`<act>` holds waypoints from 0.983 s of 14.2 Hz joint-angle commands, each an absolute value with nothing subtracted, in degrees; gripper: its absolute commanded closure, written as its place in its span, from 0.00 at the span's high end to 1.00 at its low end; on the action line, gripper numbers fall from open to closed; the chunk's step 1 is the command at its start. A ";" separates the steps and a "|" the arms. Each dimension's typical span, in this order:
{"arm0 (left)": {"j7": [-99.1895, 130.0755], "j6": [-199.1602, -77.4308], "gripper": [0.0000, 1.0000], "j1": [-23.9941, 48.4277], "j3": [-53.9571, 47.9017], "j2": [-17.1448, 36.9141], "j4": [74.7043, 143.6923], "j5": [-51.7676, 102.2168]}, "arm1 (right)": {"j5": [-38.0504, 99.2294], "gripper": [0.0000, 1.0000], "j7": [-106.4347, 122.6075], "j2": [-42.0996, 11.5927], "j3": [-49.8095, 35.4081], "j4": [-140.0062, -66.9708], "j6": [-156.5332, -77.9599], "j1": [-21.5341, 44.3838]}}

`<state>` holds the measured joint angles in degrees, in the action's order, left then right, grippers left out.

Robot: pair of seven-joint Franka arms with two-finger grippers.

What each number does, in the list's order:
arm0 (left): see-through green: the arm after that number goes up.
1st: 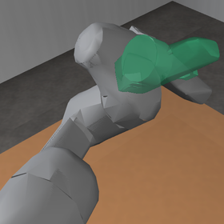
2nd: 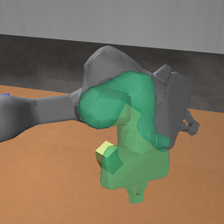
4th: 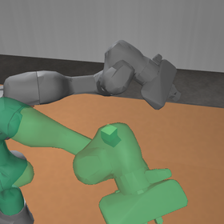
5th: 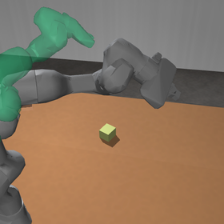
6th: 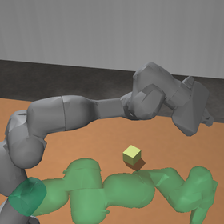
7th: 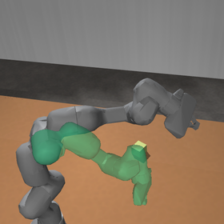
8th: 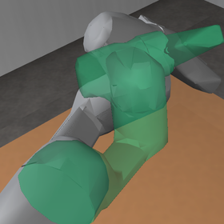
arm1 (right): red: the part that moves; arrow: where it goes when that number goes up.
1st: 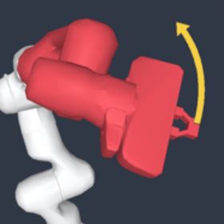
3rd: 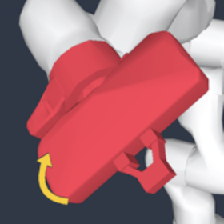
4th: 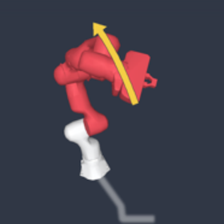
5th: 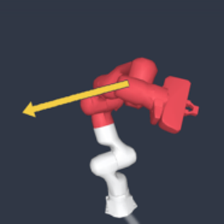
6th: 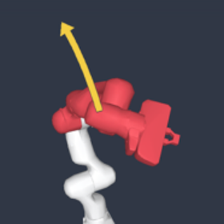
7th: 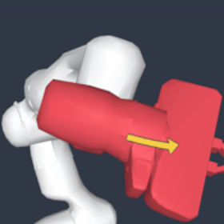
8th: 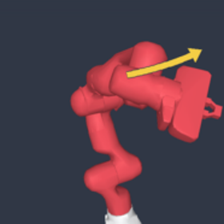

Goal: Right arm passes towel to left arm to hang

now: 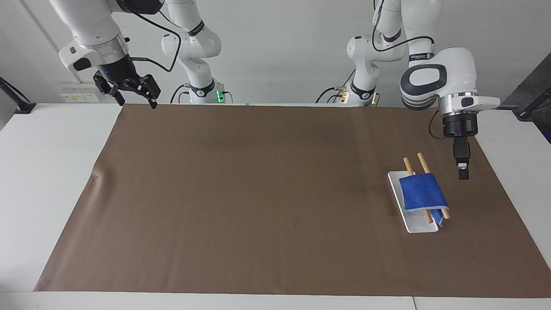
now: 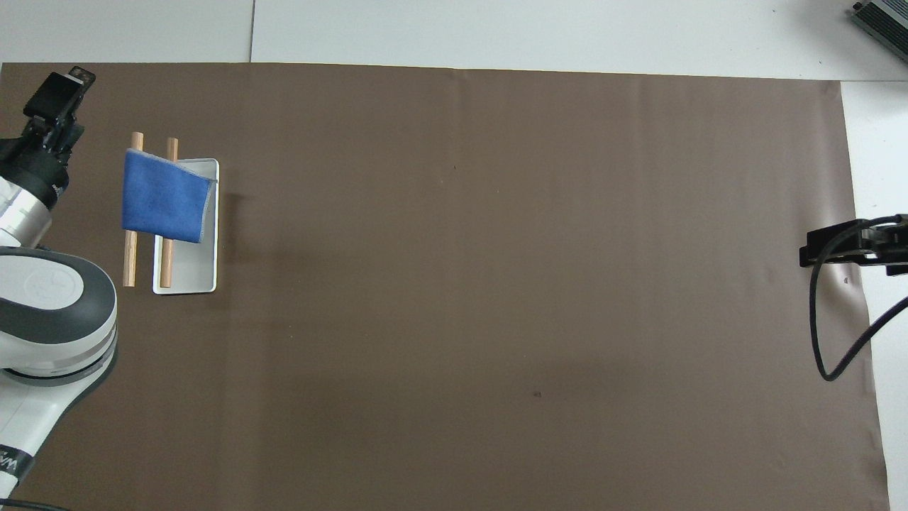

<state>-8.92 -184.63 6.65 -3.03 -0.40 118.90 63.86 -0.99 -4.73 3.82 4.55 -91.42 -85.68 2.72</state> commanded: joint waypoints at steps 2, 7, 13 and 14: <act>-16.77 -182.21 1.00 6.51 -2.37 -0.80 115.68 62.07 | -0.70 1.00 -4.75 4.48 3.96 -92.29 -86.48 2.64; -16.79 -169.49 1.00 1.59 -1.67 -0.53 110.49 48.10 | -0.79 1.00 -3.34 4.48 3.96 -92.46 -87.19 2.64; -16.70 -155.15 1.00 -0.53 -1.15 -0.70 106.09 39.92 | -1.05 1.00 -3.43 4.66 3.96 -93.25 -89.03 2.64; -16.53 -151.30 1.00 -0.53 -0.45 -0.79 105.13 37.64 | -1.05 1.00 -3.43 4.66 3.96 -93.25 -89.03 2.64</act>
